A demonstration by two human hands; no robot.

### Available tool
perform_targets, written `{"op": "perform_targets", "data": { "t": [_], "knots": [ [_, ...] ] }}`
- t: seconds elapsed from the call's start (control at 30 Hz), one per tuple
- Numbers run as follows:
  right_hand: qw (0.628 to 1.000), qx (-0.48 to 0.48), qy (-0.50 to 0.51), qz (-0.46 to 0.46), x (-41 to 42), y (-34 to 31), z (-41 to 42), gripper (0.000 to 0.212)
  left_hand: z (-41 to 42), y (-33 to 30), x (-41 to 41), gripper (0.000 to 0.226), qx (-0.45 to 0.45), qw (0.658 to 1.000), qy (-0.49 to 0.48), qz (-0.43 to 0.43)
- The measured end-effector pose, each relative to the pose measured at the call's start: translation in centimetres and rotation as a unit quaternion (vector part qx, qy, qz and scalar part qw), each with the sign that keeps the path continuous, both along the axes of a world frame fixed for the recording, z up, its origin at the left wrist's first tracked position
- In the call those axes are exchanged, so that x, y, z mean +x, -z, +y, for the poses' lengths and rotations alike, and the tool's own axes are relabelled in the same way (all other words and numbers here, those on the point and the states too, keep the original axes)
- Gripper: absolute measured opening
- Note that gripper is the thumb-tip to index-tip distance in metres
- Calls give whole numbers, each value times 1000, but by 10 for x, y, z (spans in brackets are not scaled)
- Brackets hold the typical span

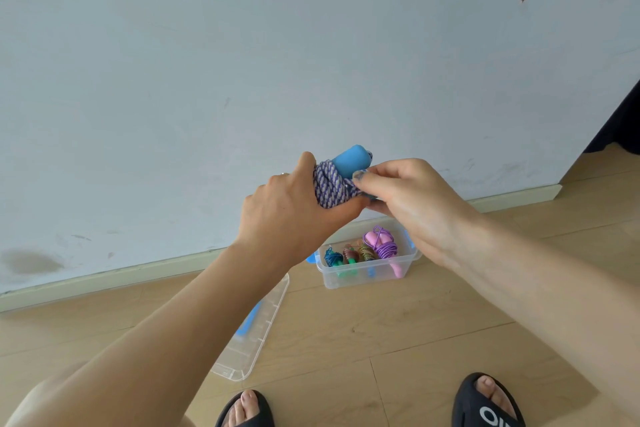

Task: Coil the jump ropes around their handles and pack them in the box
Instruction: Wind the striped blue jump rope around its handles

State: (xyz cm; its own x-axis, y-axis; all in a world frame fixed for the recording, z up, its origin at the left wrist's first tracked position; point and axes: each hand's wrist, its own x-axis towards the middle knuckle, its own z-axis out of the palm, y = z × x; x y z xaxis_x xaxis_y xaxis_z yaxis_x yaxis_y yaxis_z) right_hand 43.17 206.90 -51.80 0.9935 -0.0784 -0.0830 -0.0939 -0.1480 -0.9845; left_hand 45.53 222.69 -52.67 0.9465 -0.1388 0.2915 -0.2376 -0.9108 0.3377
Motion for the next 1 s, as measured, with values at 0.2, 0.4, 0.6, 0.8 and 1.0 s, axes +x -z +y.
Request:
{"op": "perform_targets", "data": {
  "t": [0.2,0.4,0.6,0.8,1.0],
  "knots": [
    [998,-12,33,-56,4,-1,6,40,-4,5,10,68,-197,954,48,220],
    [972,-154,51,-169,4,0,2,13,-6,-1,8,60,-180,964,68,186],
    [931,-289,-4,-224,10,22,0,5,-5,0,1,56,-8,996,42,74],
    [927,-305,-34,-214,15,23,-5,8,-7,9,7,59,-9,990,54,127],
    [954,-265,-23,-141,27,15,-22,10,-8,31,35,68,-111,967,55,223]
  ]
}}
